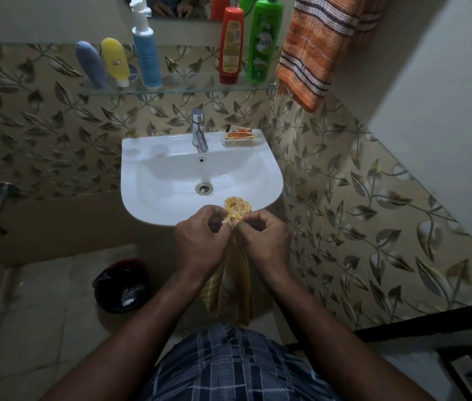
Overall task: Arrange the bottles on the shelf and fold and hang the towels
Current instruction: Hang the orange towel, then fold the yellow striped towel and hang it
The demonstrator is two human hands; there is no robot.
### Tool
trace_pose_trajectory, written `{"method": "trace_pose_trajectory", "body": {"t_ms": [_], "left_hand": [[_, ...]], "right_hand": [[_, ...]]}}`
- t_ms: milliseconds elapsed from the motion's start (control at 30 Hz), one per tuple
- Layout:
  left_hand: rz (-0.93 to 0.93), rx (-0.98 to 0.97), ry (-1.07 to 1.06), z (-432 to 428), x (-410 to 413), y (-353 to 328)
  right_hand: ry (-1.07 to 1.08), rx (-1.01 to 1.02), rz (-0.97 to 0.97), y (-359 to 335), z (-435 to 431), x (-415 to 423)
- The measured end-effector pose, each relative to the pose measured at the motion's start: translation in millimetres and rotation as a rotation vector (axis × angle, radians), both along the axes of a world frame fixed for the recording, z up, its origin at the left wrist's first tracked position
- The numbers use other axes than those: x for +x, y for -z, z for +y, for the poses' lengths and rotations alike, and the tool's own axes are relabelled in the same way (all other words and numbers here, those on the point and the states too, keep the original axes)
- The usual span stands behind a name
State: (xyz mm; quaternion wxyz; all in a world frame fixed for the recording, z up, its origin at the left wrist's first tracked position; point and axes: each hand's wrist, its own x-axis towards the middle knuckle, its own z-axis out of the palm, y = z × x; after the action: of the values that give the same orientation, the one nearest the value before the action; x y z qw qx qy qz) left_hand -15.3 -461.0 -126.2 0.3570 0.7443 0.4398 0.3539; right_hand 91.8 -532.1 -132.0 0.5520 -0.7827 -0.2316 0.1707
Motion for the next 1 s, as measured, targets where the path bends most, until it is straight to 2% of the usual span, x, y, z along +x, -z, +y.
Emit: {"method": "trace_pose_trajectory", "body": {"t_ms": [233,500,767,1000], "left_hand": [[0.059,0.070,0.016,9.0,-4.6,-3.8],[0.199,0.173,0.009,32.5,-14.2,8.1],[0.315,0.167,-0.043,50.7,-31.3,20.3],[0.453,0.214,0.001,59.0,-44.3,37.6]], "right_hand": [[0.036,0.028,-0.028,-0.9,-0.2,1.0],[0.231,0.105,-0.037,-4.5,0.4,33.9],[0.486,0.117,-0.132,-29.3,-4.9,110.9],[0.468,0.050,-0.142,-25.5,7.9,144.3]]}}
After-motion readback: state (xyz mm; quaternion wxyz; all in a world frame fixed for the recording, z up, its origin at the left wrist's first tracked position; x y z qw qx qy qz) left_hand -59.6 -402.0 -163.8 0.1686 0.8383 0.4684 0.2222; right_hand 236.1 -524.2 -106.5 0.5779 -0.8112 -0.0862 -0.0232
